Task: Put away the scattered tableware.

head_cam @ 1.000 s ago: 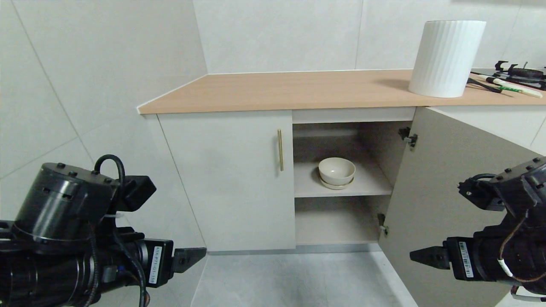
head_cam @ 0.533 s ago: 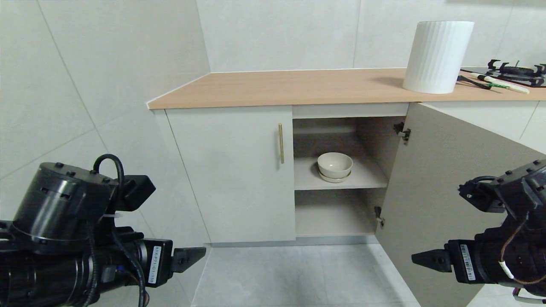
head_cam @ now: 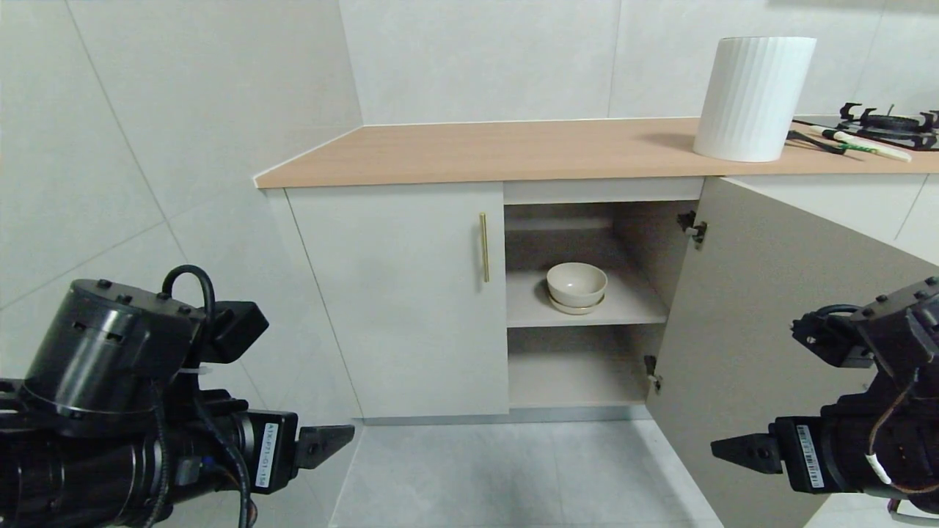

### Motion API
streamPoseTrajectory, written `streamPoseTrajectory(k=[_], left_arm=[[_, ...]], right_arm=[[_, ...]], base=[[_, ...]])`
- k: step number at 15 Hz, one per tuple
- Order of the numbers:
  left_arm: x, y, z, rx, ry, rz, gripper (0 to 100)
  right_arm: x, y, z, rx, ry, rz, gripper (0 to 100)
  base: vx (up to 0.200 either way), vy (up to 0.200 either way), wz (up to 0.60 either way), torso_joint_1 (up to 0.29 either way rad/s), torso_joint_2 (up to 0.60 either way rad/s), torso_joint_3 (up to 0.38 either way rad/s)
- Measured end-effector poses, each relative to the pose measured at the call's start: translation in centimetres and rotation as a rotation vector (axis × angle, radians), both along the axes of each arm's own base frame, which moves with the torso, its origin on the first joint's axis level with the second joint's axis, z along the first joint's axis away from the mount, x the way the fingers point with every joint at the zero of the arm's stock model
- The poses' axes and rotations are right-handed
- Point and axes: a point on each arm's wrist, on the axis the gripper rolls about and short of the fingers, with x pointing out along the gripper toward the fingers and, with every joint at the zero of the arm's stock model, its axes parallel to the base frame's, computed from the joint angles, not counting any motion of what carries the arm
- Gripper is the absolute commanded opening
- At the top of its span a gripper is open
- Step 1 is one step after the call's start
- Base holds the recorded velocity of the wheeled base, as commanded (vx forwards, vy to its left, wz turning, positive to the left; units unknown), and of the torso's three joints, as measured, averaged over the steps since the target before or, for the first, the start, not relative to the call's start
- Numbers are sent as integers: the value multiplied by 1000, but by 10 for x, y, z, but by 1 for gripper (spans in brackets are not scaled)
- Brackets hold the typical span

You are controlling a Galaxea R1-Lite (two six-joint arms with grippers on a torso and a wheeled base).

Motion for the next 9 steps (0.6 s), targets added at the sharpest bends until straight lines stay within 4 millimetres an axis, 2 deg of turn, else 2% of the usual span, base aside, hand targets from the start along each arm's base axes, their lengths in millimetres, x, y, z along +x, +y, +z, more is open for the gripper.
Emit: streamPoseTrajectory(k=[9], left_arm=[[1, 0, -1, 6, 0, 6, 100]], right_arm=[[-32, -20, 0, -171, 104, 140, 100]], base=[[0, -200, 0, 6, 4, 3]])
